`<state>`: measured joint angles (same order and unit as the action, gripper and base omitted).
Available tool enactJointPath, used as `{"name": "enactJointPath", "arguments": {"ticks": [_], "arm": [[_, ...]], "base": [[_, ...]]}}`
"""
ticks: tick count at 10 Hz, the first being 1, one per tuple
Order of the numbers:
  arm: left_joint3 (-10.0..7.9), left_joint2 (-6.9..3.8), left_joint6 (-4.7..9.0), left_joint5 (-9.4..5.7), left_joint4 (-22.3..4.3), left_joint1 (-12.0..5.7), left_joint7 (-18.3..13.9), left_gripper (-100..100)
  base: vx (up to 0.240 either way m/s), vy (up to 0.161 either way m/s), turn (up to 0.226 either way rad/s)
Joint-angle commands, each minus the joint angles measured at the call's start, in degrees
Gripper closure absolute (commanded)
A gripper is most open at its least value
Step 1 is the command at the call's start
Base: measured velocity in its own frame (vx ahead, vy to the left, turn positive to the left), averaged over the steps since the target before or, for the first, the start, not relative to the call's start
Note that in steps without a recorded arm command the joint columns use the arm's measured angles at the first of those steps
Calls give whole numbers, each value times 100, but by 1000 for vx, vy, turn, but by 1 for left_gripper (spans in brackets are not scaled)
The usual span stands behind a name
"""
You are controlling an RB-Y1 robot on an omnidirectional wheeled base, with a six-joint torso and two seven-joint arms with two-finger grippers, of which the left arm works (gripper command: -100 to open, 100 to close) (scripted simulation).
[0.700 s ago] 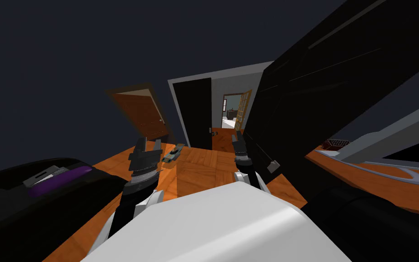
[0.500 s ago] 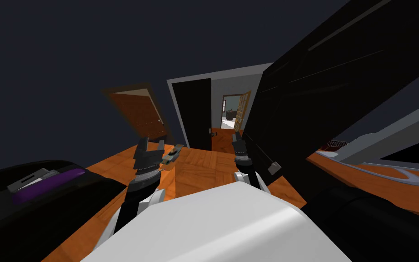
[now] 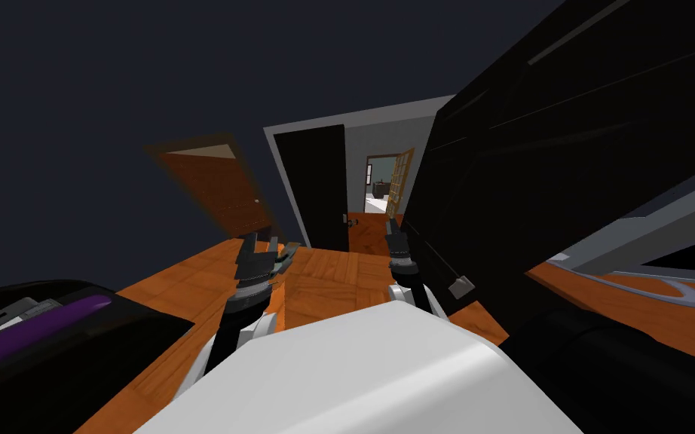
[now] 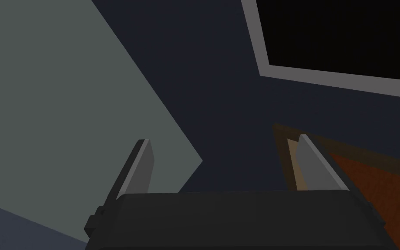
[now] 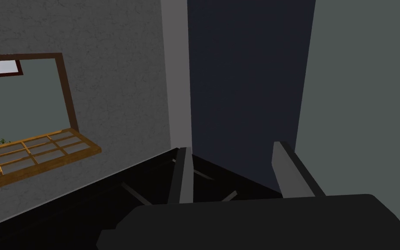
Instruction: Pull the door open
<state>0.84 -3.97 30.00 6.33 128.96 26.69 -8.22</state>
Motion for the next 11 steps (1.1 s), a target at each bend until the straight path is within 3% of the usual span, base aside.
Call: {"name": "enactJointPath", "arguments": {"ticks": [1, 11], "arm": [[14, -36, 63, -14, -262, -56, -8, -100], [0, -223, 335, -119, -1566, -388, -97, -100]], "base": [[133, -40, -63], [114, -42, -60]]}}
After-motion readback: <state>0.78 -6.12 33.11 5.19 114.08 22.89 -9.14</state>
